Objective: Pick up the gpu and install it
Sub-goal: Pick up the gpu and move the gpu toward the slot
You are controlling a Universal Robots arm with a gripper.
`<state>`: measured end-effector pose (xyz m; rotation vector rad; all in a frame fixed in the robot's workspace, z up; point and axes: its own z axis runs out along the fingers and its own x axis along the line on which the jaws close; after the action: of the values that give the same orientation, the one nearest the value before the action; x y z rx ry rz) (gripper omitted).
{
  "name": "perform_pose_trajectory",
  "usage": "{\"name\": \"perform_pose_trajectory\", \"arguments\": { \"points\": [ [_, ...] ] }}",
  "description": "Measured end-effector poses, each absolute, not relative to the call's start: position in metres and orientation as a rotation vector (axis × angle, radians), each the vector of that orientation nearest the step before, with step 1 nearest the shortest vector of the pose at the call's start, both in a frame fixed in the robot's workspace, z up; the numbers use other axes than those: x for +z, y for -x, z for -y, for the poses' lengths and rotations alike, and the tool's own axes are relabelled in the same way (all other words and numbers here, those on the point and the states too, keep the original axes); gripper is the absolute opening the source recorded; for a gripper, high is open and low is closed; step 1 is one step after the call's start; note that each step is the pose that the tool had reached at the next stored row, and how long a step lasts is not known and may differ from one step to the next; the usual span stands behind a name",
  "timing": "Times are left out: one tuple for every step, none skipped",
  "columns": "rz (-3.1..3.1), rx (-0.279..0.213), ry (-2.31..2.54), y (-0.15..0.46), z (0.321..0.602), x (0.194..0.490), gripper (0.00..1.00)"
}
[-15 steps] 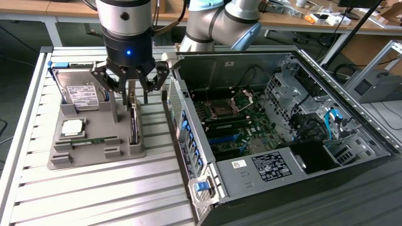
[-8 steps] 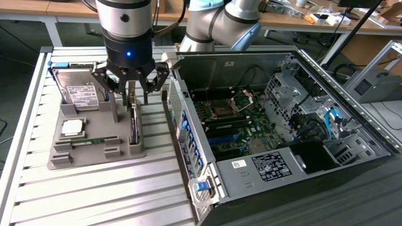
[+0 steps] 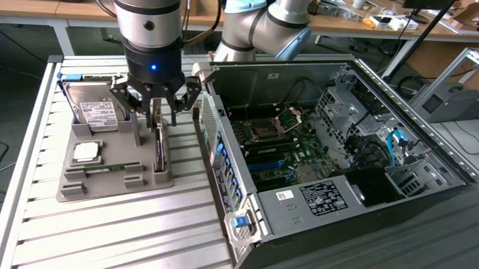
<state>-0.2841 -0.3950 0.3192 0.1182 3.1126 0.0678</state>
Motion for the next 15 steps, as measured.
{"name": "perform_pose_trajectory", "arguments": {
  "points": [
    [-3.113, 0.068, -0.118, 0.2841, 0.3948, 0.3187, 0.48],
    [-3.112, 0.068, -0.118, 0.2841, 0.3946, 0.3180, 0.48],
    [-3.112, 0.068, -0.118, 0.2840, 0.3944, 0.3173, 0.48],
    [-3.112, 0.068, -0.118, 0.2841, 0.3939, 0.3168, 0.48],
    [-3.112, 0.068, -0.118, 0.2841, 0.3931, 0.3162, 0.48],
    [-3.112, 0.068, -0.118, 0.2841, 0.3922, 0.3157, 0.48],
    [-3.112, 0.068, -0.118, 0.2841, 0.3910, 0.3152, 0.48],
    [-3.112, 0.068, -0.118, 0.2841, 0.3901, 0.3149, 0.48],
    [-3.112, 0.068, -0.118, 0.2841, 0.3894, 0.3145, 0.48],
    [-3.112, 0.068, -0.118, 0.2841, 0.3889, 0.3142, 0.48],
    [-3.112, 0.068, -0.118, 0.2841, 0.3885, 0.3137, 0.48],
    [-3.112, 0.068, -0.118, 0.2841, 0.3879, 0.3134, 0.48],
    [-3.112, 0.068, -0.118, 0.2841, 0.3875, 0.3130, 0.48],
    [-3.112, 0.068, -0.118, 0.2841, 0.3872, 0.3127, 0.48],
    [-3.112, 0.068, -0.118, 0.2840, 0.3870, 0.3122, 0.48]
  ]
}}
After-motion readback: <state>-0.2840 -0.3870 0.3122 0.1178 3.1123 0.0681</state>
